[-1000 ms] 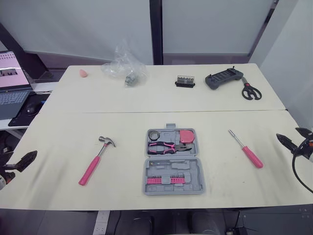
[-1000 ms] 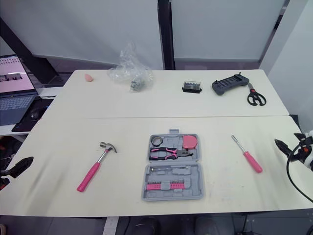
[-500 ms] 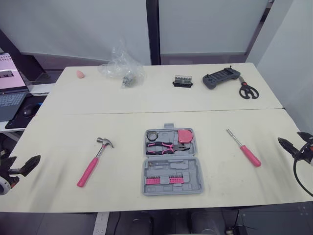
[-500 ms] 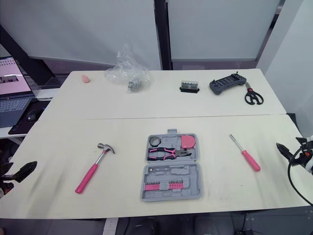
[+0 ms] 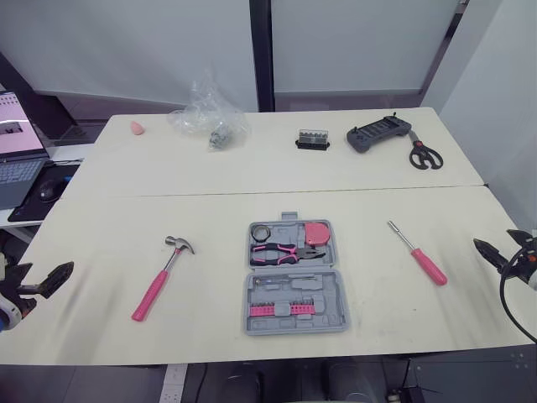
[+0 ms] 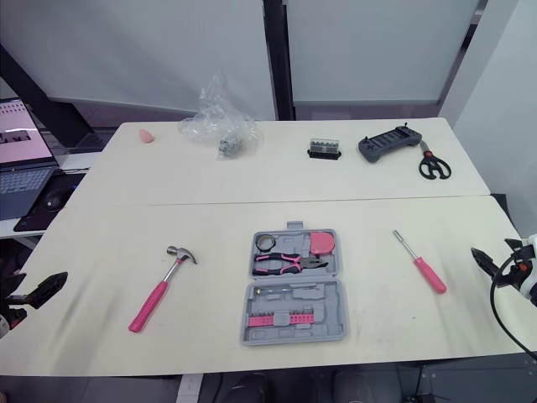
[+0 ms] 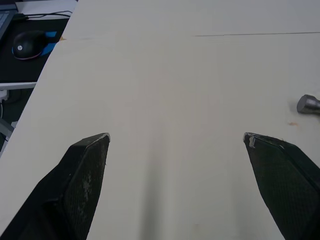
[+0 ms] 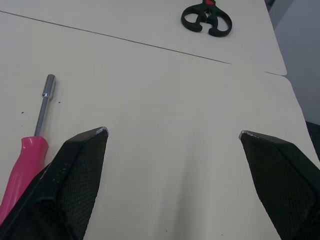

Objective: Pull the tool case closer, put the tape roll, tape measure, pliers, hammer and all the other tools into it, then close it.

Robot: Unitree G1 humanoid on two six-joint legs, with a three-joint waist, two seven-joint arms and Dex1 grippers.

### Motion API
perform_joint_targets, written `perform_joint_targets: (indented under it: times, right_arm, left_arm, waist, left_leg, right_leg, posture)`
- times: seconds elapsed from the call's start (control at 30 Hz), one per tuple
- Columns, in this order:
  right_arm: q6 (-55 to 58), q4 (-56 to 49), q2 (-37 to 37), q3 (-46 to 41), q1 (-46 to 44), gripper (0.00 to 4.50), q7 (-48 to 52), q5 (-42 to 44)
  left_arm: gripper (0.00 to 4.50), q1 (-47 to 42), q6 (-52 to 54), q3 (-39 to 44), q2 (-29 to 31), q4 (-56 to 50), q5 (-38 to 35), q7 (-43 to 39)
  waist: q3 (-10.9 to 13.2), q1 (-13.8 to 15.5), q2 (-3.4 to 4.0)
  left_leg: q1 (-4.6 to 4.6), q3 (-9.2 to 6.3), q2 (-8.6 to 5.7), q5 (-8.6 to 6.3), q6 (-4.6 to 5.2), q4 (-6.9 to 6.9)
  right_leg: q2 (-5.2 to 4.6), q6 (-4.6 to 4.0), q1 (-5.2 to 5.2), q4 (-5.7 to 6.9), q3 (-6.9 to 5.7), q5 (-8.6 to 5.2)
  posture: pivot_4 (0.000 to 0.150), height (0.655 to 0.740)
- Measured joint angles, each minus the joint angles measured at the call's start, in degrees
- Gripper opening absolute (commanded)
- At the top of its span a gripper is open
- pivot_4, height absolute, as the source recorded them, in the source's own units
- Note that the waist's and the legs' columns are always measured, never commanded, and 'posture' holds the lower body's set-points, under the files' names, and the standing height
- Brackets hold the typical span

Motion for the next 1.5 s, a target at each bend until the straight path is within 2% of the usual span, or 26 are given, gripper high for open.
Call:
perform_joint_targets:
  times: [0.37, 0.53, 0.77, 0.9, 1.0, 1.07, 1.27, 1.3, 1.43, 1.5]
  right_arm:
    - [-0.01, -1.56, -0.05, 1.43, -1.13, 4.5, 1.53, -0.38]
    - [1.5, -7.49, -0.59, 3.91, -1.31, 4.5, 4.37, -0.93]
    - [5.88, -18.91, -2.39, 11.97, -2.34, 4.5, 11.02, -2.27]
    - [6.47, -24.93, -2.9, 18.22, -3.28, 3.61, 14.27, -4.72]
    - [6.74, -28.58, -3.17, 22.33, -4.57, 2.55, 15.78, -6.91]
    - [6.88, -30.67, -3.19, 24.31, -5.34, 2.0, 16.44, -7.89]
    - [8.78, -35.73, -3.03, 26.8, -5.78, 0.95, 16.52, -8.92]
    - [9.12, -36.21, -3.03, 26.81, -5.77, 0.77, 16.48, -8.92]
    - [9.43, -37.21, -3.04, 27.2, -5.43, 0.01, 16.45, -9.18]
    - [9.55, -37.67, -3.03, 27.68, -5.15, 0.01, 16.46, -9.47]
  left_arm:
    - [4.46, 1.07, 0.93, 0.0, 0.02, -3.14, -0.49, -1.16]
    - [4.46, 1.39, 2.13, -1.09, 0.72, -8.71, -0.56, -2.98]
    - [4.46, 1.36, 4.76, -7.81, 2.98, -18.64, -0.69, -8.62]
    - [3.63, 0.48, 4.93, -13.85, 3.56, -24.32, -0.12, -11.19]
    - [2.67, -1.08, 5.1, -18.4, 4.31, -26.99, 0.76, -12.7]
    - [2.0, -2.15, 4.44, -21.14, 4.63, -27.51, 1.92, -13.61]
    - [0.18, -4.63, 3.24, -26.46, 4.48, -28.54, 4.07, -14.27]
    - [0.0, -4.79, 3.15, -26.74, 4.45, -28.82, 4.08, -14.41]
    - [0.0, -5.3, 2.41, -28.72, 3.77, -29.18, 4.68, -14.84]
    - [0.0, -5.32, 2.14, -29.79, 3.42, -29.39, 5.02, -14.99]
  waist:
    - [-0.01, 0.0, 0.01]
    - [-0.01, 0.05, 0.01]
    - [0.0, 0.08, 0.01]
    - [0.0, 0.19, 0.01]
    - [0.0, 0.24, 0.01]
    - [0.0, 0.23, 0.02]
    - [0.01, 0.42, 0.0]
    - [0.01, 0.44, 0.0]
    - [0.01, 0.45, 0.01]
    - [0.01, 0.45, 0.01]
  left_leg:
    - [0.0, 0.0, 0.0, 0.0, 0.0, 0.0]
    - [-0.01, 0.0, 0.0, 0.0, -0.01, 0.01]
    - [-0.03, -0.01, 0.01, 0.0, -0.01, 0.01]
    - [-0.04, -0.02, 0.01, 0.0, -0.01, 0.02]
    - [-0.05, -0.02, 0.01, 0.01, -0.01, 0.02]
    - [-0.05, -0.02, 0.01, 0.01, -0.01, 0.01]
    - [-0.08, -0.03, 0.0, 0.01, -0.01, 0.02]
    - [-0.08, -0.02, 0.0, 0.01, -0.01, 0.02]
    - [-0.07, -0.03, 0.0, 0.01, -0.01, 0.01]
    - [-0.08, -0.03, 0.0, 0.0, -0.01, 0.02]
  right_leg:
    - [0.0, 0.0, 0.0, 0.0, 0.01, 0.0]
    - [-0.01, 0.0, 0.01, -0.01, 0.0, 0.0]
    - [-0.01, 0.0, 0.01, -0.02, 0.0, 0.0]
    - [-0.01, 0.0, 0.0, -0.03, -0.02, 0.0]
    - [-0.01, 0.0, 0.0, -0.03, -0.02, 0.0]
    - [-0.01, 0.0, -0.01, -0.03, -0.02, 0.0]
    - [-0.01, 0.0, -0.02, -0.06, -0.03, 0.0]
    - [-0.01, 0.0, -0.02, -0.06, -0.03, 0.0]
    - [-0.01, 0.0, -0.02, -0.06, -0.04, 0.0]
    - [0.0, 0.0, -0.02, -0.06, -0.03, 0.0]
  posture:
    - [0.15, 0.74]
    - [0.15, 0.74]
    - [0.15, 0.74]
    - [0.15, 0.74]
    - [0.15, 0.74]
    - [0.15, 0.74]
    - [0.15, 0.74]
    - [0.15, 0.74]
    - [0.15, 0.74]
    - [0.15, 0.74]
